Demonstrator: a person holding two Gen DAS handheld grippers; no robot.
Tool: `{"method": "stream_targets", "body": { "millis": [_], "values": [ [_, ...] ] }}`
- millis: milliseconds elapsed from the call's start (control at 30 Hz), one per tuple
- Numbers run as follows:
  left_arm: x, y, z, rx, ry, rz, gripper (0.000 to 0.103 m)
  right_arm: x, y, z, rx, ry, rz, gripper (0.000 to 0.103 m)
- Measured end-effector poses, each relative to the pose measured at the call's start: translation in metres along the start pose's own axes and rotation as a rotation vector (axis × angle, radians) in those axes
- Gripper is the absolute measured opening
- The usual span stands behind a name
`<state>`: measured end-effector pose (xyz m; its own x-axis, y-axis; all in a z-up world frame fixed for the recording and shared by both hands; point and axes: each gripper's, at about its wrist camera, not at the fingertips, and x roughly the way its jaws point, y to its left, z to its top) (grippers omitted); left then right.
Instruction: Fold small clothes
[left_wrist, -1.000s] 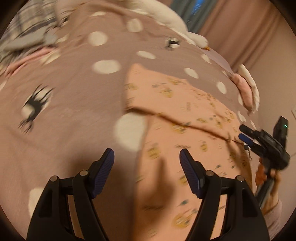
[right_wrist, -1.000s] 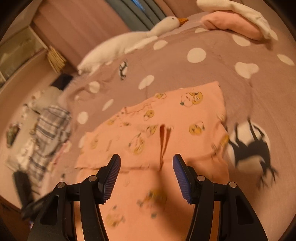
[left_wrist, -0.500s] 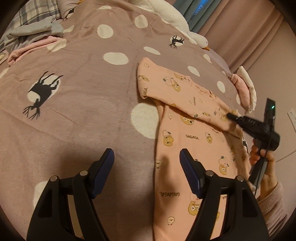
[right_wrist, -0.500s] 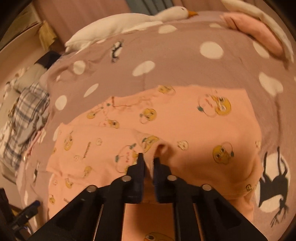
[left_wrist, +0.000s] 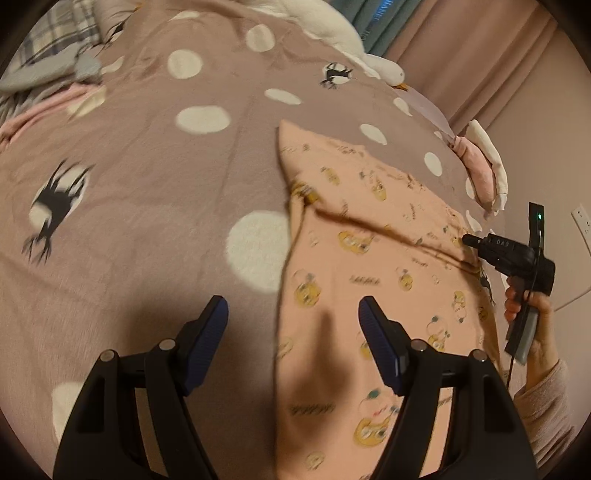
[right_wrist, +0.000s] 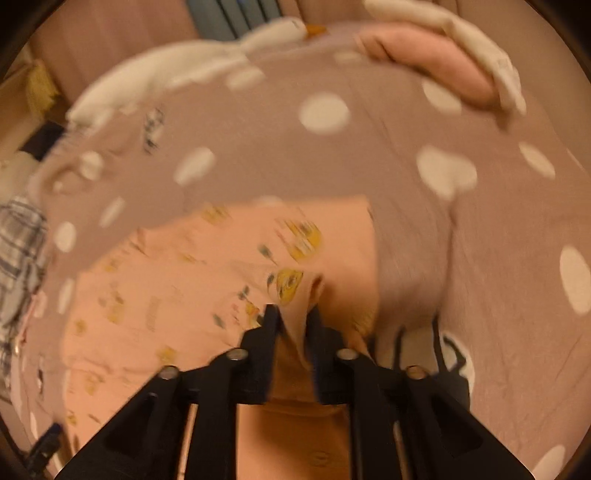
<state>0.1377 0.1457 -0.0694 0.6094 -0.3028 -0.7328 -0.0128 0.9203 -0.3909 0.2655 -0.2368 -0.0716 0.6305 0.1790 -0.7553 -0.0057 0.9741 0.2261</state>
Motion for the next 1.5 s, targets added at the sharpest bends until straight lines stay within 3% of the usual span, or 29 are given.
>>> {"method": "stream_targets", "body": {
  "millis": [167, 233, 267, 367, 433, 600, 733, 800, 867, 933, 967, 1033, 1300, 1500],
  "values": [
    [0.013, -0.026, 0.035, 0.053, -0.029, -0.037, 0.073, -0.025, -0.008, -0.004, 0.033, -0.16, 0.04, 0.035],
    [0.023, -0.036, 0.049, 0.064, -0.033, -0.053, 0.071, -0.03, -0.005, -0.003, 0.018, -0.181, 0.08, 0.035],
    [0.03, -0.041, 0.057, 0.066, -0.03, -0.068, 0.071, -0.027, 0.002, -0.002, -0.009, -0.175, 0.109, 0.035],
    [0.051, -0.056, 0.071, 0.088, -0.017, -0.109, 0.054, -0.02, 0.013, -0.008, -0.085, -0.142, 0.118, 0.035],
    [0.066, -0.062, 0.075, 0.107, -0.006, -0.095, 0.041, -0.012, 0.013, -0.013, -0.12, -0.118, 0.113, 0.031],
    [0.108, -0.048, 0.074, 0.13, 0.065, 0.036, 0.038, 0.007, -0.002, -0.021, -0.087, -0.057, 0.061, 0.031],
    [0.101, -0.034, 0.074, 0.1, 0.058, 0.02, 0.036, 0.003, -0.024, -0.021, 0.013, -0.055, 0.147, 0.024],
    [0.087, -0.029, 0.071, 0.081, 0.058, -0.003, 0.037, -0.01, -0.029, -0.024, 0.035, -0.068, 0.162, 0.025],
    [0.068, -0.024, 0.063, 0.08, 0.047, -0.029, 0.048, -0.025, -0.032, -0.031, 0.04, -0.089, 0.161, 0.027],
    [0.044, -0.014, 0.049, 0.067, 0.023, -0.035, 0.074, -0.039, -0.037, -0.04, 0.045, -0.096, 0.172, 0.036],
    [0.035, -0.01, 0.043, 0.057, 0.009, -0.044, 0.076, -0.047, -0.04, -0.047, 0.048, -0.099, 0.178, 0.043],
    [0.016, 0.002, 0.028, 0.025, 0.008, -0.073, 0.077, -0.062, -0.048, -0.064, 0.062, -0.103, 0.192, 0.049],
    [-0.014, 0.04, -0.031, -0.172, 0.118, -0.255, 0.077, -0.086, -0.082, -0.123, 0.159, -0.034, 0.324, 0.051],
    [-0.021, 0.031, -0.058, -0.194, 0.163, -0.371, 0.078, -0.088, -0.089, -0.158, 0.218, 0.027, 0.414, 0.051]
  ]
}}
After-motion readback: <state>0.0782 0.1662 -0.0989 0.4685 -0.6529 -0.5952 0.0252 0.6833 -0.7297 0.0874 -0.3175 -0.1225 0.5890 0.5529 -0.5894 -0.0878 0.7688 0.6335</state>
